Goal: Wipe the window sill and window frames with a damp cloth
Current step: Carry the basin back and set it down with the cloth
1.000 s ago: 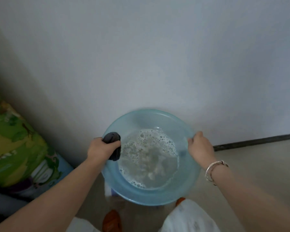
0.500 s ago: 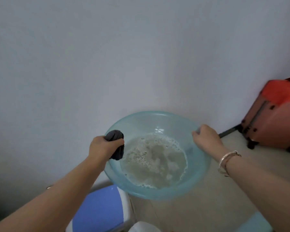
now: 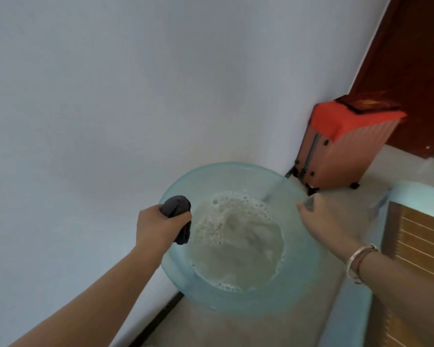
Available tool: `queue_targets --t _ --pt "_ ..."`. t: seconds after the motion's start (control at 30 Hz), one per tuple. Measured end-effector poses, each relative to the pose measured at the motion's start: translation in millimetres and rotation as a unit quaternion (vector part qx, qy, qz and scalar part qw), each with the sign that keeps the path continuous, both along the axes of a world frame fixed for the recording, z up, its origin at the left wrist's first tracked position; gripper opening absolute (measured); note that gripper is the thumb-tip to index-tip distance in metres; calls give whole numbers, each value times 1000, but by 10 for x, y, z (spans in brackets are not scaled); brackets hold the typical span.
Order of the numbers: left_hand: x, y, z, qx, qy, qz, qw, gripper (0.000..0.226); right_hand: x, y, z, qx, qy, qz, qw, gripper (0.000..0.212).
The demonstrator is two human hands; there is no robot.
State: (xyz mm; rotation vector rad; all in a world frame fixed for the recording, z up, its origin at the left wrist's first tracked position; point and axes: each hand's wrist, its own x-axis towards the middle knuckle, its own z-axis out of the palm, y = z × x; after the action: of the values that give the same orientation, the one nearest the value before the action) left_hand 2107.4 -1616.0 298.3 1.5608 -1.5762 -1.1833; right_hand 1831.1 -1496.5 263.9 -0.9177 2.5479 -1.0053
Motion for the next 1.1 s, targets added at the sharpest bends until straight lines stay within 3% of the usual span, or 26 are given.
queue_targets --t 0.17,0.37,0.53,0.63,0.8,1.1 --pt "-806 -345 540 -17 -44 -49 998 19 -625 -90 491 -11 -17 -46 999 16" --pt "-1659 -612 1064 -46 -67 -97 992 17 -1235 -19 1027 20 57 -116 991 25" --pt "-2340 -724 1333 -41 -62 -163 984 17 -1653 151 1370 8 20 -155 988 19" --pt "-2711 -792 1388 -41 -56 -203 977 21 -1861 218 1483 0 18 -182 983 18" --pt "-3399 -1040 1526 -46 -54 -294 953 48 -2287 173 1609 -6 20 -257 966 22" --pt "-4999 -1549 1873 -70 -43 -399 913 25 -3292 53 1981 -10 38 -368 929 23"
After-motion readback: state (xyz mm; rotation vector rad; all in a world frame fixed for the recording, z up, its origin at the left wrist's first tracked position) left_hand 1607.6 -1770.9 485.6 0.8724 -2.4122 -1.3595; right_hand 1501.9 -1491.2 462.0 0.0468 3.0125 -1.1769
